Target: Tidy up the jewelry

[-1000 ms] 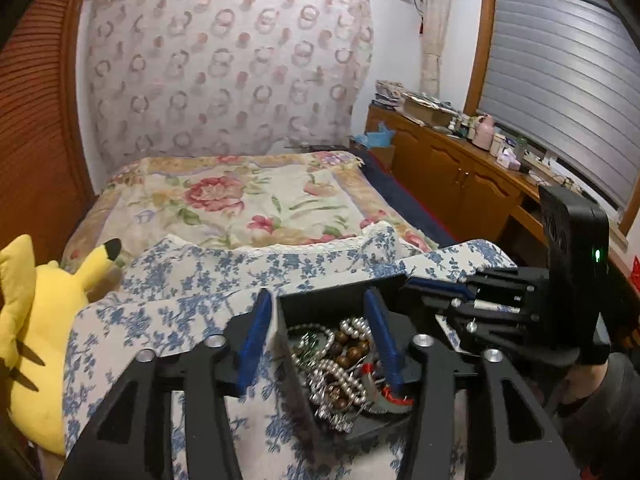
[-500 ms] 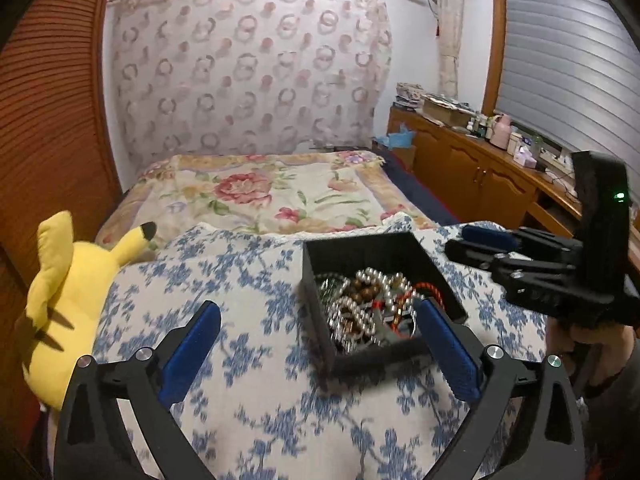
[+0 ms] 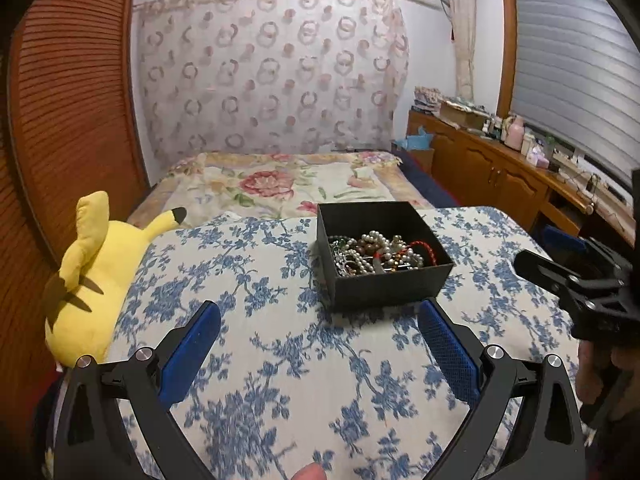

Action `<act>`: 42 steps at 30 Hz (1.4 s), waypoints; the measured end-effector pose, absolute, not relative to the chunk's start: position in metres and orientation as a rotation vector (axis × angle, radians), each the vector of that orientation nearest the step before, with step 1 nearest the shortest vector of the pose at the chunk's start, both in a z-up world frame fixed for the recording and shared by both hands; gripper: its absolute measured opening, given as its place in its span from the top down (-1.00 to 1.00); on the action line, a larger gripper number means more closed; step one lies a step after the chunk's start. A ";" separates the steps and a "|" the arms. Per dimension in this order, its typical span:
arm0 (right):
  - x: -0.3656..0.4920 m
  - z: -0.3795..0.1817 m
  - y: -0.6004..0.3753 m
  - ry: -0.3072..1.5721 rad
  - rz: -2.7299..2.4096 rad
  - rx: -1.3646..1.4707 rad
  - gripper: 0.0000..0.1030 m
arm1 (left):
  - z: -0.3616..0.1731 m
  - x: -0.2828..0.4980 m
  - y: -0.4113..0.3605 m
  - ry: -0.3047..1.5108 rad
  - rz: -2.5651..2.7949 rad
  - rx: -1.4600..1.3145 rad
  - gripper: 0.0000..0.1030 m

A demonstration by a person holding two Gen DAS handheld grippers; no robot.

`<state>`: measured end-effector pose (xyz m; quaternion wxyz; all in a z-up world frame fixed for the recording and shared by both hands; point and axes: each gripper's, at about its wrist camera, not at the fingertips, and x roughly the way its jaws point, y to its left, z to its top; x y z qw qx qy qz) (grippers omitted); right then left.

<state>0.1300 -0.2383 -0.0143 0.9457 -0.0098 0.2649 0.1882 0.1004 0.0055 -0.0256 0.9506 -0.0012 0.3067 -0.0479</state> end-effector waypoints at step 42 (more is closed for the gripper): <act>0.058 0.002 -0.260 0.447 0.274 0.004 -0.95 | -0.006 0.047 -0.007 0.528 -0.082 -0.005 -0.85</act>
